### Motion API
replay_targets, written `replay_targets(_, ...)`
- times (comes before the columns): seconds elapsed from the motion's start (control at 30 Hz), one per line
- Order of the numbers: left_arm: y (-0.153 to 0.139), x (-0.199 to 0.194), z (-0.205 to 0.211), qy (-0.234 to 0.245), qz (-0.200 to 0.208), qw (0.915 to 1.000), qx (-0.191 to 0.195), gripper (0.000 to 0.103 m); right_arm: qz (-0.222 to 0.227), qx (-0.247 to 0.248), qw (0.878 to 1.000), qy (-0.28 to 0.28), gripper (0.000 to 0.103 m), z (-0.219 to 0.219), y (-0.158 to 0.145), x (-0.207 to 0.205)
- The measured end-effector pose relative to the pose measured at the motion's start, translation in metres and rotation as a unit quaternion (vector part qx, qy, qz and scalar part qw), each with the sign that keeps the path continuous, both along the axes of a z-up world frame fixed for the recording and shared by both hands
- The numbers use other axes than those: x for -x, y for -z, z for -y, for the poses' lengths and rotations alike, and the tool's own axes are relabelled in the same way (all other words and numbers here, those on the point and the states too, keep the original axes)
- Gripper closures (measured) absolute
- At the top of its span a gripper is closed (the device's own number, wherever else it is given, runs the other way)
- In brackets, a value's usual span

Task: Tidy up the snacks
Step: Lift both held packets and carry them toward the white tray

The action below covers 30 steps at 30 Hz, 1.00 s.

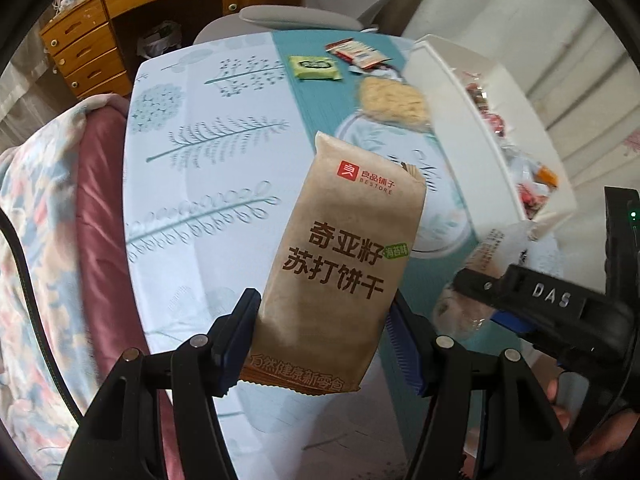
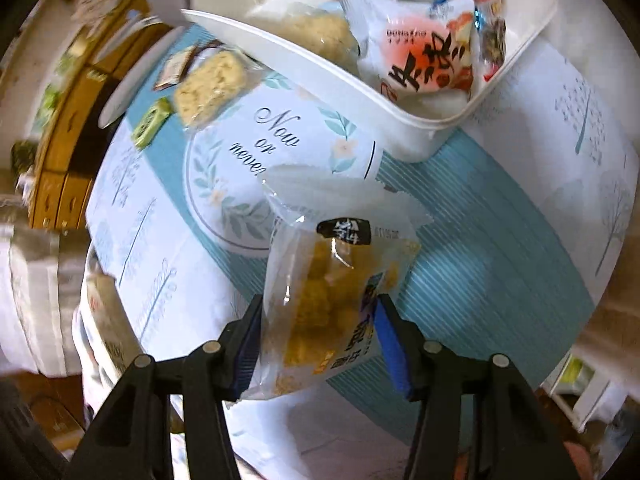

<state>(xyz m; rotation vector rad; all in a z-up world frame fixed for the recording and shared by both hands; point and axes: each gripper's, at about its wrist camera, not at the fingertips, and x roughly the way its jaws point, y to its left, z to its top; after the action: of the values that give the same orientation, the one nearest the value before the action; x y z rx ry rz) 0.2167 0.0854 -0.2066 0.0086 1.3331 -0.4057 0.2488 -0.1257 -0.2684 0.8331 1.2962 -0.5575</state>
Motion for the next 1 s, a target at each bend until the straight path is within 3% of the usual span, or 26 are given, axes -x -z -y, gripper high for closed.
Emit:
replay_targets(0.3,-0.014,0.034,0.008,-0.039,0.011,0.9985,0.038,0.042,0.053,-0.026,0.995,-0.085,0.051,0.016,-0.033,0.038)
replay_targets(0.53,-0.026,0.052,0.027,-0.084,0.012,0.9945,0.062,0.042,0.105,-0.052,0.98,-0.163,0.051,0.047,-0.065,0.055)
replay_targets(0.77,-0.042,0.056,0.066,-0.137,0.041,0.9862,0.082,0.042,0.156,-0.081,0.956,-0.234,0.051,0.085,-0.091,0.056)
replay_targets(1.0,-0.055,0.05,0.116,-0.158,0.067,0.981,0.091,0.042,0.201,-0.053,0.929,-0.305,0.051,0.119,-0.124,0.051)
